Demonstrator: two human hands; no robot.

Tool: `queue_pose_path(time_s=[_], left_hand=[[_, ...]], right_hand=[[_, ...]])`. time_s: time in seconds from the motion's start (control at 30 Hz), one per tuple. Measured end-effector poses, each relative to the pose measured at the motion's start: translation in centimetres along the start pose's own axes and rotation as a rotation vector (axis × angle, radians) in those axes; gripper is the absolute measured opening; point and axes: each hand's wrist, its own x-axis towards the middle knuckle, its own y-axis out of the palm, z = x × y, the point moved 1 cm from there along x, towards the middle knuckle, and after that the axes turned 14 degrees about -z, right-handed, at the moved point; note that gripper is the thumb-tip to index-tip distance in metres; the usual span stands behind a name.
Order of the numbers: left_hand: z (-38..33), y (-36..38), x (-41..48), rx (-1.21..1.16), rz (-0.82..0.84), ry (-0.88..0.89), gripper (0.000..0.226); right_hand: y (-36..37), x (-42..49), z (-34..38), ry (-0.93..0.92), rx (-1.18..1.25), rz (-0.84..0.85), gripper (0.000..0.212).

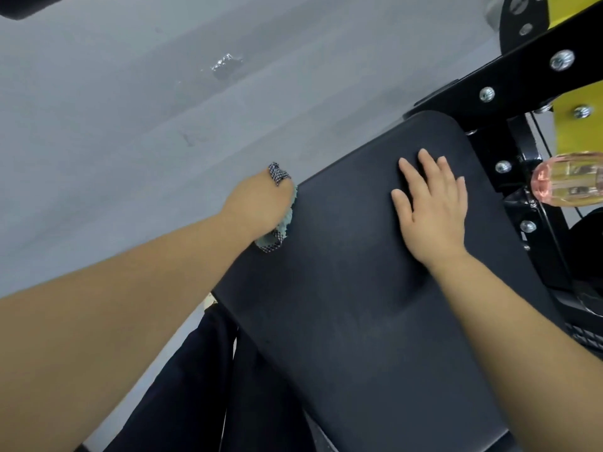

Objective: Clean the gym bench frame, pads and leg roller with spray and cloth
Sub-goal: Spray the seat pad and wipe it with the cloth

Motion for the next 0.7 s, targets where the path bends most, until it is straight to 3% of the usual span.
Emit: queue_pose_path(time_s=[0.27, 0.4, 0.53, 0.7], left_hand=[[-10.8, 4.2, 3.7, 0.006, 0.004, 0.2, 0.042], [-8.3, 3.2, 3.3, 0.152, -0.035, 0.18, 0.041], [-4.6, 1.6, 2.4, 0.225, 0.001, 0.031, 0.045], [-10.4, 4.2, 4.3, 0.114, -0.049, 0.114, 0.04]], right_hand=[[1.0, -0.2, -0.3, -0.026, 0.003, -0.132, 0.05], [1.1, -0.2, -0.2, -0.034, 0.014, -0.141, 0.048], [1.1, -0.3, -0.3, -0.034, 0.012, -0.143, 0.048], [1.3, -0.2, -0.3, -0.037, 0.006, -0.147, 0.049]])
